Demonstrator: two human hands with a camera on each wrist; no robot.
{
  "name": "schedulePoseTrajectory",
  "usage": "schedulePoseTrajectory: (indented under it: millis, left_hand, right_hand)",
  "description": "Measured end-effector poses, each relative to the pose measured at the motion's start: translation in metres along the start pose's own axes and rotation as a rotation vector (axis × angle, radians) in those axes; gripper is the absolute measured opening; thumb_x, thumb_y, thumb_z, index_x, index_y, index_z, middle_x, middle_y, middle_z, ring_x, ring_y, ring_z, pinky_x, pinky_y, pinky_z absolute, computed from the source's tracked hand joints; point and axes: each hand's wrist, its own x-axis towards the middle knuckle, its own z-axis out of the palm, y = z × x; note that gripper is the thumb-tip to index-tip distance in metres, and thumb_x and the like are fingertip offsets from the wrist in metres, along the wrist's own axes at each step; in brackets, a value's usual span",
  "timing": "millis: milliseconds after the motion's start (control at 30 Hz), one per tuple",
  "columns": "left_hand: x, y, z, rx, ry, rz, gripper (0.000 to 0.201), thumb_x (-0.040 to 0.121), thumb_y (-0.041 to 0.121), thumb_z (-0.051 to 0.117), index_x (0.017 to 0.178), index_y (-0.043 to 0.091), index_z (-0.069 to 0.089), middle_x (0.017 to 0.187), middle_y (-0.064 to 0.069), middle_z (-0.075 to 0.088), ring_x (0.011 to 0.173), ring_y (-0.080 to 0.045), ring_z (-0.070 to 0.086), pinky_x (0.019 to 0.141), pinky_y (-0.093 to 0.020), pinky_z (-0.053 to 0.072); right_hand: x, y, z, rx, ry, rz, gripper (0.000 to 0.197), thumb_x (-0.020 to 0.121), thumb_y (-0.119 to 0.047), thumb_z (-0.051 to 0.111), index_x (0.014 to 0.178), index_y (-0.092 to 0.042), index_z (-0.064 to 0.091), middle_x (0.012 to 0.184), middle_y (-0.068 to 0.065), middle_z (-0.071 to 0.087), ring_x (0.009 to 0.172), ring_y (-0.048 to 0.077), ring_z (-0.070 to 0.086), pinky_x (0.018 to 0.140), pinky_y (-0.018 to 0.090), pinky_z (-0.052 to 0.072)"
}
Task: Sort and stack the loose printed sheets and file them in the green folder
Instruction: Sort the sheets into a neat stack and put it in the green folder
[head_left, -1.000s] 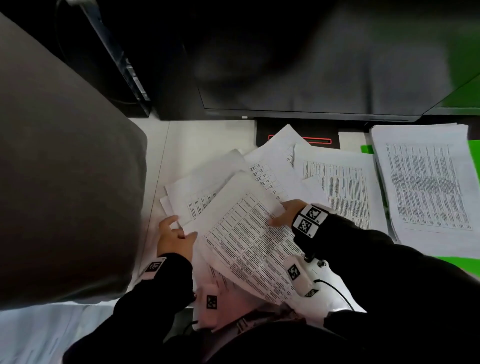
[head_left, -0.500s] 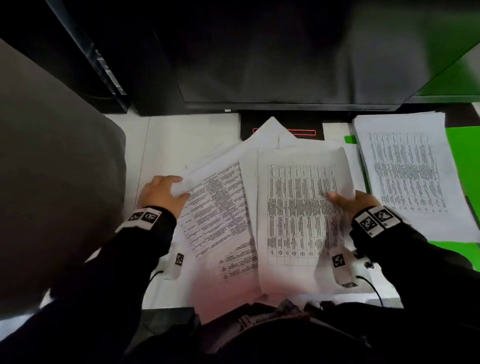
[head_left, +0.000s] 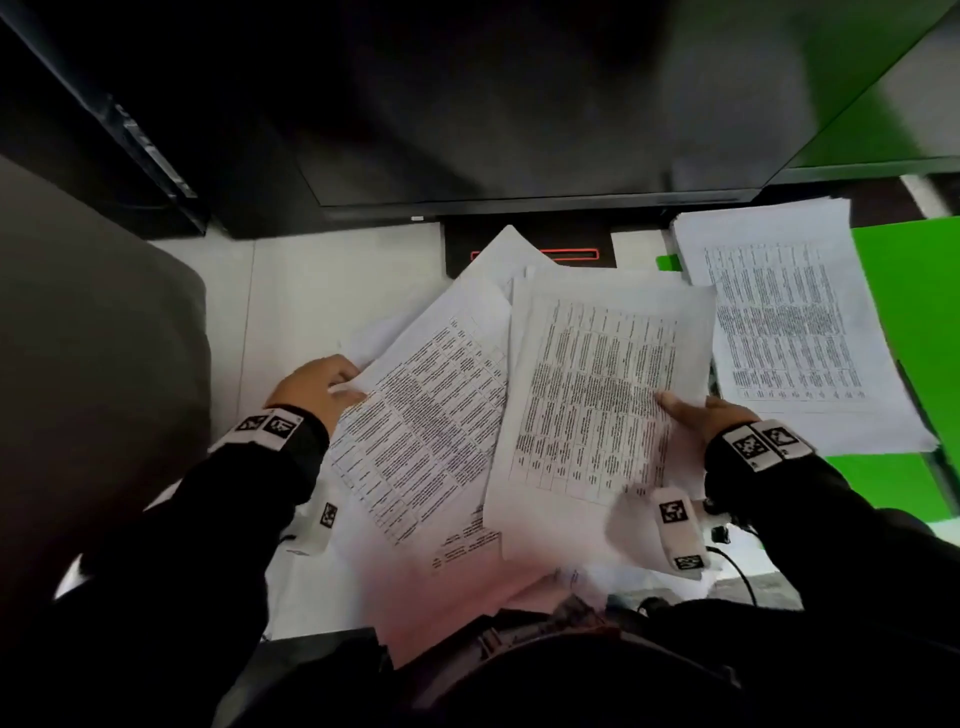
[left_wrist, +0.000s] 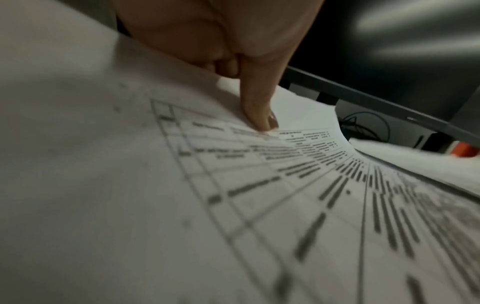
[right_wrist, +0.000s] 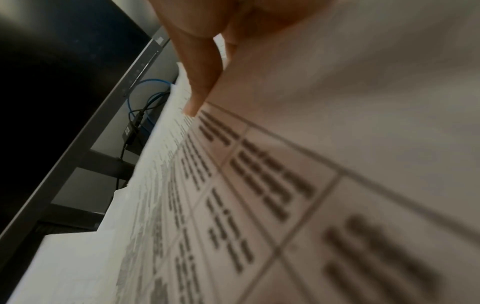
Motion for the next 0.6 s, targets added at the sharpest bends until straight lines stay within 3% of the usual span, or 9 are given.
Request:
schedulePoseTrajectory:
  millis: [67,133,200,267,367,467,600]
  left_hand:
    - [-0.005,-0.002,-0.003,0.051,-0.077,0.049,0.018,0.087,0.023,0.062,0.104,0.018,0.062,0.103,0.001,0.057,0.094,-0.019,0.053,0.08,-0.025,0.037]
    - [-0.006,-0.001,-0.003,0.216,-0.228,0.112,0.024,0.09,0.022,0.057,0.112,0.014,0.062,0.11,-0.004,0.056,0.106,-0.023,0.053,0.087,-0.027,0.037]
    - [-0.009,0.0,0.001,0.305,-0.324,0.159,0.025,0.09,0.02,0.056,0.112,0.009,0.063,0.113,-0.011,0.055,0.108,-0.027,0.052,0.091,-0.028,0.038]
    - [-0.012,0.0,0.01,0.285,-0.264,0.225,0.025,0.087,0.017,0.061,0.109,0.006,0.066,0.12,-0.012,0.053,0.11,-0.03,0.047,0.098,-0.031,0.036]
    - [-0.018,0.01,0.022,0.281,-0.152,0.261,0.047,0.08,0.026,0.069,0.123,0.011,0.057,0.137,-0.005,0.04,0.124,-0.028,0.034,0.105,-0.029,0.028]
    - [-0.019,0.029,0.031,0.229,-0.183,0.206,0.069,0.072,0.038,0.076,0.129,0.015,0.046,0.133,-0.004,0.038,0.124,-0.025,0.035,0.105,-0.031,0.032]
    - [-0.027,0.052,0.044,0.072,-0.275,0.145,0.07,0.073,0.031,0.076,0.13,0.019,0.038,0.123,-0.004,0.054,0.109,-0.023,0.055,0.089,-0.028,0.042]
  right_hand:
    - [0.0,-0.001,-0.002,-0.001,-0.023,0.002,0.054,0.05,-0.061,0.079,0.08,-0.02,0.062,0.094,0.004,0.071,0.092,0.028,0.066,0.094,0.046,0.048]
    - [0.006,-0.005,-0.003,-0.03,-0.075,-0.014,0.066,0.041,-0.069,0.076,0.086,-0.023,0.062,0.092,0.002,0.07,0.089,0.027,0.066,0.092,0.042,0.049]
    - [0.009,-0.01,-0.003,0.049,-0.117,-0.012,0.063,0.052,-0.062,0.076,0.099,-0.021,0.065,0.086,0.004,0.071,0.08,0.026,0.067,0.083,0.038,0.053]
    - [0.014,-0.011,-0.004,0.198,-0.153,0.022,0.054,0.061,-0.045,0.08,0.105,-0.015,0.067,0.083,0.007,0.075,0.073,0.025,0.071,0.081,0.046,0.056]
    - [0.028,-0.007,-0.006,0.307,-0.193,0.05,0.072,0.049,-0.037,0.087,0.114,-0.016,0.064,0.097,0.011,0.074,0.094,0.03,0.069,0.092,0.059,0.047]
    - [0.02,-0.011,-0.004,0.351,-0.211,0.027,0.051,0.069,-0.031,0.076,0.114,-0.014,0.063,0.088,0.01,0.075,0.092,0.031,0.068,0.094,0.058,0.045]
    - [0.015,-0.012,-0.006,0.373,-0.265,0.03,0.021,0.085,-0.029,0.063,0.099,-0.014,0.062,0.068,0.008,0.074,0.058,0.025,0.071,0.075,0.052,0.053]
